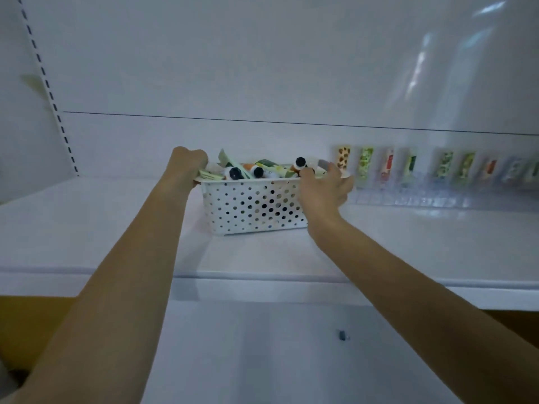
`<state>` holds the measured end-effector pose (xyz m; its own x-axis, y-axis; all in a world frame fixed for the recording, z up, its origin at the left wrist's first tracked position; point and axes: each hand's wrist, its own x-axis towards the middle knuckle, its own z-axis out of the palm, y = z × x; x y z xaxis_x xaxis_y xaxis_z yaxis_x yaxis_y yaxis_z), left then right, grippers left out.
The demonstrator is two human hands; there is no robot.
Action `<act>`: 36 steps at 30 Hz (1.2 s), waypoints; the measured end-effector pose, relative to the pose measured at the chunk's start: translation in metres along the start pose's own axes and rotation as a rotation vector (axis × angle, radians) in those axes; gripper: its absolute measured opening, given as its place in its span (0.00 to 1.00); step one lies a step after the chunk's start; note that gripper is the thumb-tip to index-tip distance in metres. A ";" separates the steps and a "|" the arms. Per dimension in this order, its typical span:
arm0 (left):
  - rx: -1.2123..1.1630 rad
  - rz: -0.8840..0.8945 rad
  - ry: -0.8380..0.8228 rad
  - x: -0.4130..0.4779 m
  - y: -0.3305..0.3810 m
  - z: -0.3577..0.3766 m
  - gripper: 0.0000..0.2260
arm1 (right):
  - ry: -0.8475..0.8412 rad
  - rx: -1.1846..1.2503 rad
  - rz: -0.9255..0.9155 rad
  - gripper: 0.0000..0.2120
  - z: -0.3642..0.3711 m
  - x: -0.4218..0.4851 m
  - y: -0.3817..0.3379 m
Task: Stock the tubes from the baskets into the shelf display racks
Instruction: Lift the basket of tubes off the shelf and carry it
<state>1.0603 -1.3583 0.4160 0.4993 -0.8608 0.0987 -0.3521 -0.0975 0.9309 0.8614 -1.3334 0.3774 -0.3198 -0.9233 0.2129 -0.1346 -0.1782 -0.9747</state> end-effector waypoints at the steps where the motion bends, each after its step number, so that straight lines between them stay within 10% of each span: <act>1: 0.034 0.005 0.027 -0.002 0.001 0.004 0.12 | 0.005 -0.017 -0.014 0.23 0.003 0.007 0.001; 9: 0.450 0.220 0.086 -0.031 -0.010 0.011 0.31 | -0.088 -0.089 0.075 0.27 -0.012 0.068 -0.004; 14: 0.228 0.327 0.127 -0.028 0.001 0.018 0.22 | -0.237 0.303 0.248 0.13 -0.019 0.046 -0.013; 23: 0.100 0.400 0.113 -0.065 -0.004 0.063 0.18 | -0.224 0.334 0.077 0.24 -0.047 0.040 -0.006; 29: 0.042 0.498 0.127 -0.070 -0.001 0.085 0.17 | -0.082 -0.189 -0.443 0.26 -0.053 0.030 0.014; 36: 0.017 0.494 -0.030 -0.058 0.008 0.092 0.10 | 0.015 -0.335 -0.462 0.22 -0.053 0.043 0.016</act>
<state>0.9557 -1.3553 0.3849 0.2466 -0.8202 0.5162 -0.5539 0.3178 0.7696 0.7956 -1.3583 0.3744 -0.1702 -0.7699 0.6150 -0.5527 -0.4421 -0.7064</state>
